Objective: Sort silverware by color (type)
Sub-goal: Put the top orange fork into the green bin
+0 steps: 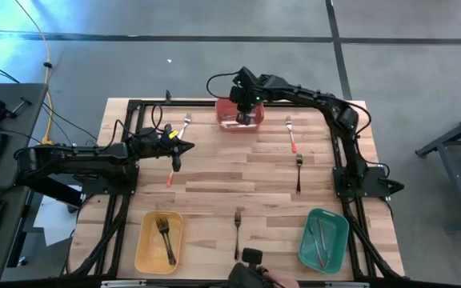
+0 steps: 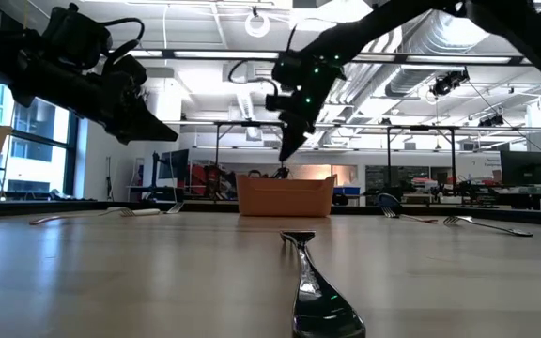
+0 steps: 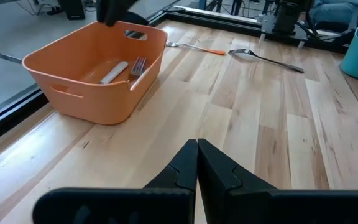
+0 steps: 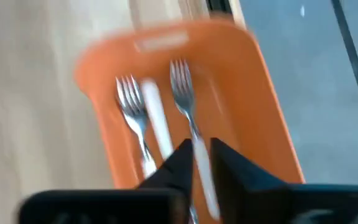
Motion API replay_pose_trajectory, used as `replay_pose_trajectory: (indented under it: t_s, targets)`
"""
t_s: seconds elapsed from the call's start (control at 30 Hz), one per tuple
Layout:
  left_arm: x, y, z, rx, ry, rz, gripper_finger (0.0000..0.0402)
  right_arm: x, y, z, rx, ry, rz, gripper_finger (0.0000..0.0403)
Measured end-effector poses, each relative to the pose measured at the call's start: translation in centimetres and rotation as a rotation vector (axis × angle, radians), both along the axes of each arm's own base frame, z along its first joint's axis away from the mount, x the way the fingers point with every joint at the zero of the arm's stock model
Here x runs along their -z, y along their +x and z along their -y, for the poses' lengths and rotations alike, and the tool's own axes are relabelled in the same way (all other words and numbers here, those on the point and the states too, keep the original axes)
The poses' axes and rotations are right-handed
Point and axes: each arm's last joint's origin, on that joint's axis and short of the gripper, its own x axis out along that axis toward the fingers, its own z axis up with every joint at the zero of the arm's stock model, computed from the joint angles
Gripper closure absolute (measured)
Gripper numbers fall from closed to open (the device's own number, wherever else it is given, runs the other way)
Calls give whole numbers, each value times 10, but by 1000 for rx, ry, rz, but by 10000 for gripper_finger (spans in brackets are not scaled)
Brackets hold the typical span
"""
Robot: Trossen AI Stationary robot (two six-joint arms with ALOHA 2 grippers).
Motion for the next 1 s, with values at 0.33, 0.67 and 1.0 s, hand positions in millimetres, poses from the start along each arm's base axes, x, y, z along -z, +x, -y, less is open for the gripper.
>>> replay_pose_trajectory:
  t_s: [0.33, 0.67, 1.0]
  targets:
    - [1, 0, 0, 1, -3, -6, 402, 22, -35, -40, 31, 27, 371, 400]
    - [0, 0, 0, 1, -1, -2, 402, 24, -118, -117, 325, 44, 558, 402]
    - [0, 0, 0, 3, 0, 2, 401, 57, -185, -146, 816, 94, 426, 402]
